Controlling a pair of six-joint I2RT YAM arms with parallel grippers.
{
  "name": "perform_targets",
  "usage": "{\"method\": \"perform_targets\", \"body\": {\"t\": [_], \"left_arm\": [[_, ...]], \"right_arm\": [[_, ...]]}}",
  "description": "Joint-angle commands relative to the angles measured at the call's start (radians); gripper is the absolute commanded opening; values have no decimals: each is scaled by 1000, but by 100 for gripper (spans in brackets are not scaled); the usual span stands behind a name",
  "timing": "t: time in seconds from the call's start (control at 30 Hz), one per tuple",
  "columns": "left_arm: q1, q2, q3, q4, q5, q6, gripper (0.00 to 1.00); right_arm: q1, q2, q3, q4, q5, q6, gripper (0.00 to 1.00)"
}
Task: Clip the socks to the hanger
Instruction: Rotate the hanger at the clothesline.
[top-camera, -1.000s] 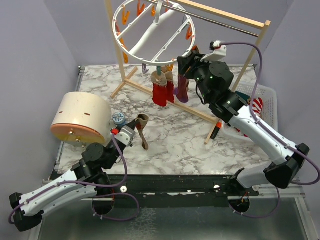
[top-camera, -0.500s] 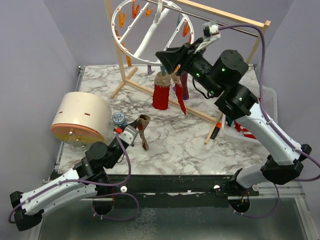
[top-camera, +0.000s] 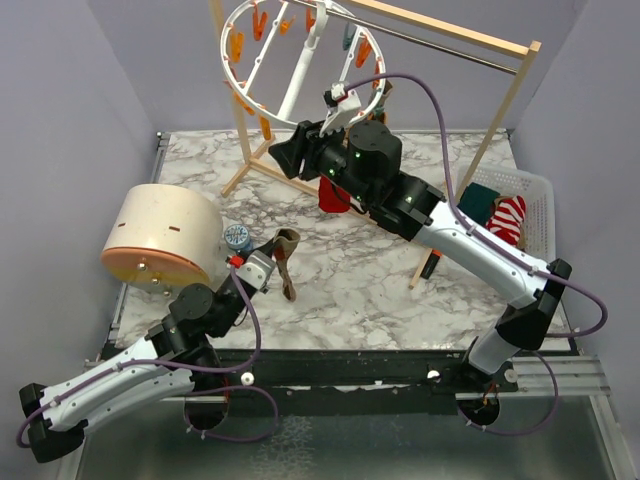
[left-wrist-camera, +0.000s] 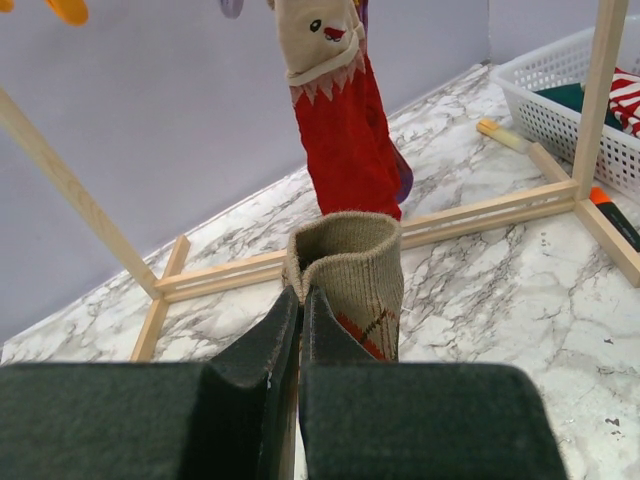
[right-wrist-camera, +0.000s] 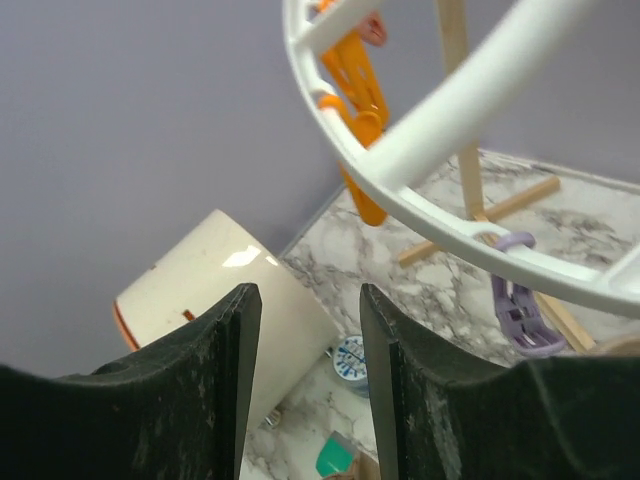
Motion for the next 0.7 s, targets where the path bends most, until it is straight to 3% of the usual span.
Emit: {"method": "perform_targets", "body": {"t": [0.0, 0.37, 0.67], "left_arm": [[7, 0, 5, 3, -18, 3, 0], [8, -16, 4, 0, -20, 4, 0], [9, -23, 3, 0, -14, 1, 0]], "right_arm": [[3, -33, -72, 90, 181, 41, 49], [-3, -54, -157, 149, 421, 3, 52], [-51, -117, -246, 180, 488, 7, 53]]}}
